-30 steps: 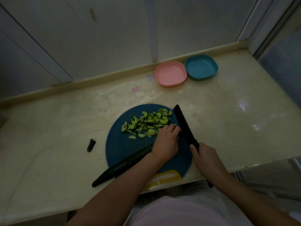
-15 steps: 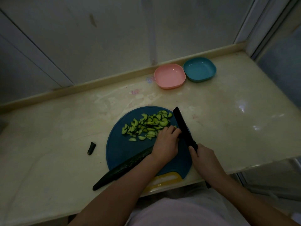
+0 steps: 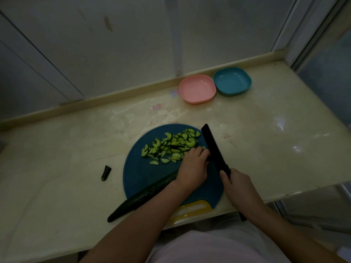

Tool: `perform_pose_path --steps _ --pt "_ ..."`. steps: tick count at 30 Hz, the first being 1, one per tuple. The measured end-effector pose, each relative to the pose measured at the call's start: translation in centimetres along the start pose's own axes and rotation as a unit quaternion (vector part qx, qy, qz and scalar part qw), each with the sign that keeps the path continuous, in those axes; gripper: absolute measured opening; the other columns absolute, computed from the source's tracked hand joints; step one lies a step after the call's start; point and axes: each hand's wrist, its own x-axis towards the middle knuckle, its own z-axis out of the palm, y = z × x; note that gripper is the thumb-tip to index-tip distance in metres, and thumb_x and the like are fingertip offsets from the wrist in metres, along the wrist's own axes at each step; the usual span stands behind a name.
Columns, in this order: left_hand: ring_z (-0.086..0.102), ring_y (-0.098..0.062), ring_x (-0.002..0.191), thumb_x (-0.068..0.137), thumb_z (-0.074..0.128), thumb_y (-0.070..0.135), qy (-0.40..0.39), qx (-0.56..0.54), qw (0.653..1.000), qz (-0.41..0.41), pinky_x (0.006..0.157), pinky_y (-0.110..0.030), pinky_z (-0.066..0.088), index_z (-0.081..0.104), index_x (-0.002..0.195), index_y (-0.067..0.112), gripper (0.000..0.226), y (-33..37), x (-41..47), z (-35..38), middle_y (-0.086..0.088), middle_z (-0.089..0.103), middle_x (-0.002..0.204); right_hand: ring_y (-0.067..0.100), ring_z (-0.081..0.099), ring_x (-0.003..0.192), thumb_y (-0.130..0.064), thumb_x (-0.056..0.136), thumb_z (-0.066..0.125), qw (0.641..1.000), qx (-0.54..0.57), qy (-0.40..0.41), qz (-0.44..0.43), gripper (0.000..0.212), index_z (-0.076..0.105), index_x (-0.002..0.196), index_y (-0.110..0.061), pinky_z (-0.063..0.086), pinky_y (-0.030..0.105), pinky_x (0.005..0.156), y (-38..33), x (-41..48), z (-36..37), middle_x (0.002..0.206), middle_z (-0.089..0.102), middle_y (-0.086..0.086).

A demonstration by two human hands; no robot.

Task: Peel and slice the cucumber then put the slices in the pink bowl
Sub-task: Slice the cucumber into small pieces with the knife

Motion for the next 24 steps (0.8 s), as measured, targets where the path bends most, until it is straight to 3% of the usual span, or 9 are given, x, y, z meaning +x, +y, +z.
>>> perform_pose_path --steps 3,8,11,15,20,22,24 --pt "0.050 -0.027 0.076 0.074 0.063 0.002 0.001 -0.004 1.000 -0.003 0.061 -0.034 0.038 0.057 0.090 0.007 0.017 0.0 0.0 0.1 -0.010 0.054 0.085 0.012 0.045 0.057 -0.031 0.100 0.036 1.000 -0.023 0.004 -0.005 0.034 0.044 0.072 -0.013 0.026 0.018 0.044 -0.1 0.0 0.2 0.065 0.047 0.000" --pt "0.051 -0.027 0.076 0.073 0.065 0.002 0.003 -0.007 1.000 -0.005 0.061 -0.033 0.038 0.055 0.089 0.007 0.019 0.0 0.1 0.2 -0.010 0.054 0.085 0.011 0.043 0.057 -0.029 0.100 0.035 0.999 -0.040 0.006 -0.006 0.030 0.046 0.081 -0.009 0.023 0.016 0.042 -0.4 0.5 0.9 0.068 0.048 0.001" --pt "0.050 -0.027 0.078 0.076 0.063 0.002 0.003 -0.010 1.000 -0.003 0.062 -0.035 0.039 0.057 0.092 0.007 0.018 0.0 0.0 0.1 -0.010 0.054 0.087 0.009 0.042 0.055 -0.030 0.100 0.036 0.999 -0.032 0.009 -0.004 0.030 0.047 0.082 -0.008 0.023 0.017 0.042 -0.4 0.8 0.9 0.068 0.048 0.001" --pt "0.049 -0.028 0.079 0.076 0.061 0.001 -0.007 -0.008 1.000 0.002 0.063 -0.035 0.039 0.058 0.096 0.006 0.020 -0.1 0.0 0.2 -0.011 0.054 0.090 0.020 0.051 0.066 -0.030 0.100 0.038 1.000 -0.021 -0.003 -0.004 0.030 0.048 0.081 -0.008 0.028 0.023 0.046 0.0 0.7 0.5 0.075 0.054 0.008" --pt "0.050 -0.027 0.079 0.076 0.063 0.003 -0.001 -0.010 1.000 0.000 0.063 -0.036 0.041 0.057 0.094 0.007 0.019 -0.2 0.0 0.2 -0.010 0.054 0.088 0.019 0.050 0.066 -0.030 0.099 0.038 1.000 -0.002 -0.011 -0.012 0.037 0.038 0.065 -0.018 0.029 0.021 0.047 -0.1 0.3 0.1 0.065 0.046 0.000" --pt "0.050 -0.027 0.077 0.076 0.064 0.003 0.005 -0.011 1.000 0.001 0.063 -0.034 0.040 0.055 0.092 0.007 0.018 -0.2 0.0 0.1 -0.010 0.054 0.086 0.020 0.051 0.067 -0.031 0.099 0.038 1.000 0.006 -0.007 -0.008 0.036 0.041 0.067 -0.015 0.031 0.029 0.050 -0.2 0.1 -0.1 0.067 0.048 0.001" --pt "0.050 -0.026 0.077 0.077 0.064 0.004 0.008 -0.010 1.000 0.002 0.064 -0.034 0.040 0.055 0.092 0.007 0.018 -0.2 0.0 0.1 -0.010 0.054 0.086 0.019 0.052 0.067 -0.032 0.099 0.038 1.000 0.008 -0.007 -0.004 0.035 0.047 0.074 -0.010 0.031 0.027 0.054 -0.2 -0.1 -0.2 0.068 0.050 0.002"
